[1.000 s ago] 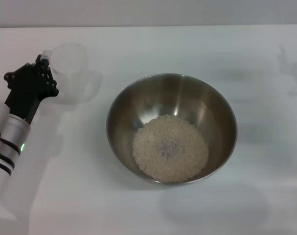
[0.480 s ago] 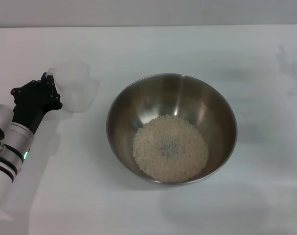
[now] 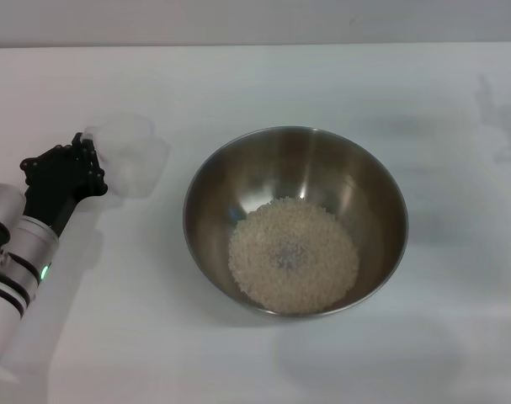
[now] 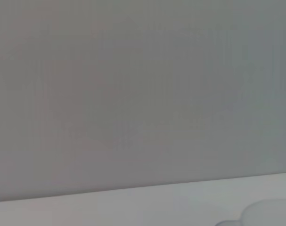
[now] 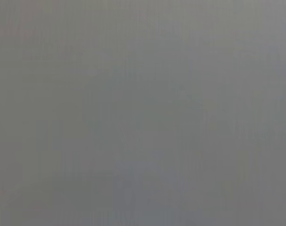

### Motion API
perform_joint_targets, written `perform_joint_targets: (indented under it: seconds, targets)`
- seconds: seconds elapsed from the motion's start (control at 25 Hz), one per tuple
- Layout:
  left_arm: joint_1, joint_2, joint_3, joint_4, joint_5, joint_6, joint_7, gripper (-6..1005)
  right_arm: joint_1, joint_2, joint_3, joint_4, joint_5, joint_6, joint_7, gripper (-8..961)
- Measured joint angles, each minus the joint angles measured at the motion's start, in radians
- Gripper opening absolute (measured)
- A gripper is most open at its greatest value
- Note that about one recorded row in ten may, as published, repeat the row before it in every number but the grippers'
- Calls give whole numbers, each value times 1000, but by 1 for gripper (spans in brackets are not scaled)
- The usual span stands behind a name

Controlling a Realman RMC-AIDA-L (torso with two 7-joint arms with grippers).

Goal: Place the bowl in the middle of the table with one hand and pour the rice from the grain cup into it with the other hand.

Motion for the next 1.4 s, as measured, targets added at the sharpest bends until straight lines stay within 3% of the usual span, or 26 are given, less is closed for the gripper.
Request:
perform_joint_targets:
  seconds: [0.16, 0.68, 0.72, 0.88, 1.0, 1.12, 1.36, 1.4]
  targets:
    - [6, 0, 0, 0, 0, 0, -3, 40, 0, -1, 0, 0, 0, 0, 0, 552]
    - [69, 0, 13, -9, 11, 72, -5, 428, 4, -3, 0, 4, 1, -2, 0, 552]
    - [104, 1, 43, -9, 12, 140, -18, 430, 4, -3, 0, 5, 2, -2, 0, 551]
    - [123, 2, 56, -7, 12, 182, -41, 435, 0, -3, 0, 8, 5, -2, 0, 551]
    - [193, 4, 87, 10, 13, 423, -152, 463, -11, 5, -2, 9, 2, -2, 0, 551]
    - [196, 4, 90, 10, 12, 449, -163, 537, -24, 22, -10, 9, -3, 2, 0, 551]
    - [163, 1, 91, -22, 7, 493, -167, 758, -57, 36, -15, 9, -40, 21, 6, 551]
    - [158, 0, 90, -23, 6, 493, -170, 758, -61, 37, -15, 9, -41, 22, 7, 551]
